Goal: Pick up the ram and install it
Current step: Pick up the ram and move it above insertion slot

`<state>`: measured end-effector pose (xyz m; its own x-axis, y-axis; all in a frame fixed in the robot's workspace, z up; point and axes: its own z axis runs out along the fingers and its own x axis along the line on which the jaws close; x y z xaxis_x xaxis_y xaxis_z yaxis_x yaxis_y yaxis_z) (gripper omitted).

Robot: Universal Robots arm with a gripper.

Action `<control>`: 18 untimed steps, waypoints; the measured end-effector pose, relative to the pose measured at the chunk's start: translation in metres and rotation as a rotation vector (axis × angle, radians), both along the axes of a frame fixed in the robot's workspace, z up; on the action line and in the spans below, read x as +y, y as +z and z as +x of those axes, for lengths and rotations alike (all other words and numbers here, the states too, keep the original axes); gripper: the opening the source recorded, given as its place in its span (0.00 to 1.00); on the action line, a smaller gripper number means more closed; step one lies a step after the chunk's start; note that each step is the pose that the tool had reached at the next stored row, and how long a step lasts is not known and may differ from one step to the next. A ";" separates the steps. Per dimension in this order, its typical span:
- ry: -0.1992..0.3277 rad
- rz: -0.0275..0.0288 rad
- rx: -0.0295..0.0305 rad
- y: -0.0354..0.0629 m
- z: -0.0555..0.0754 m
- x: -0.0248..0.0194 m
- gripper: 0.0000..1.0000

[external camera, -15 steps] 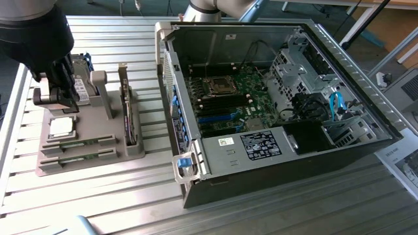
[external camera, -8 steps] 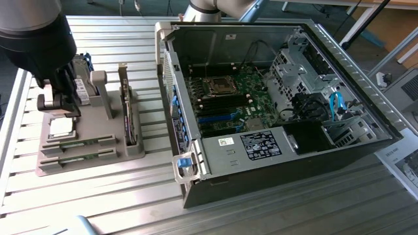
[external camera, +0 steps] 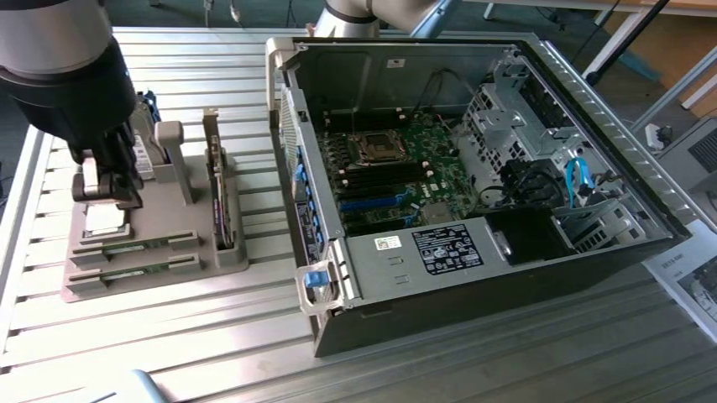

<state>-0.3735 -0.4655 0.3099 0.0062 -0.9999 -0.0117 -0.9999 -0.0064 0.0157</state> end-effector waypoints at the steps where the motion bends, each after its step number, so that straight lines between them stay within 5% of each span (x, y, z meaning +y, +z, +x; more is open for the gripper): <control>1: 0.000 0.0000 0.0000 -0.0015 0.000 -0.0002 0.30; 18: 0.000 0.0000 0.0000 -0.0228 0.000 -0.0024 0.30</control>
